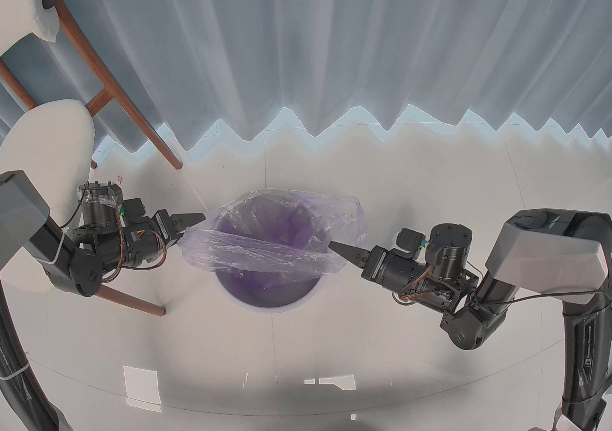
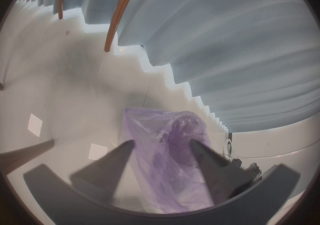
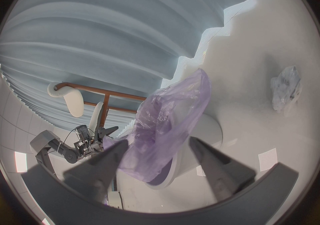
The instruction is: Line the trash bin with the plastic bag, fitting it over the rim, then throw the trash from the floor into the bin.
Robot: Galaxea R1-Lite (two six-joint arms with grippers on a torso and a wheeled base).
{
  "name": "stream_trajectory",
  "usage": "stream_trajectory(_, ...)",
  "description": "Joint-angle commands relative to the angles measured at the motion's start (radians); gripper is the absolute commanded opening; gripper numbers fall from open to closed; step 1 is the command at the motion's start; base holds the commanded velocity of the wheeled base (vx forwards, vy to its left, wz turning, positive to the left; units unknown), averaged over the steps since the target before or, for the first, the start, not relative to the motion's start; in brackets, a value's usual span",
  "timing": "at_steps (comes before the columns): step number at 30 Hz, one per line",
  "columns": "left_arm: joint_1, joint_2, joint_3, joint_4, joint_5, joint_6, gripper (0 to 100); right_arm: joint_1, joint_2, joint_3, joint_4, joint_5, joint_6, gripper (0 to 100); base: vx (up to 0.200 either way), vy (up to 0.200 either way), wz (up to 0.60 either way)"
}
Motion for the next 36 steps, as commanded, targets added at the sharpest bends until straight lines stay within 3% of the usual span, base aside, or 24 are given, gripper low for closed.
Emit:
stream_trajectory(1, -0.002, -0.009, 0.021, 0.0, -0.002, 0.0, 0, 0.016, 0.009, 0.015, -0.01, 0.0, 0.0, 0, 0.0, 0.0, 0.0)
stream_trajectory(14, -0.002, -0.082, 0.139, 0.0, 0.001, 0.04, 0, 0.021, 0.007, 0.167, -0.127, -0.021, -0.01, 0, 0.0, 0.0, 0.0)
stream_trajectory(26, 0.016, -0.122, 0.11, -0.001, 0.022, 0.04, 0, 0.021, 0.009, 0.184, -0.153, -0.021, -0.012, 0, 0.0, 0.0, 0.0)
stream_trajectory(27, 0.016, -0.132, 0.108, 0.0, 0.021, 0.04, 100, 0.021, 0.009, 0.182, -0.153, -0.021, -0.012, 0, 0.0, 0.0, 0.0)
stream_trajectory(33, -0.005, -0.141, 0.055, 0.035, 0.019, -0.051, 100, 0.031, 0.009, 0.184, -0.153, -0.021, -0.012, 0, 0.0, 0.0, 0.0)
stream_trajectory(36, -0.028, -0.136, 0.022, 0.13, 0.019, -0.063, 100, 0.033, 0.009, 0.187, -0.154, -0.021, -0.013, 0, 0.0, 0.0, 0.0)
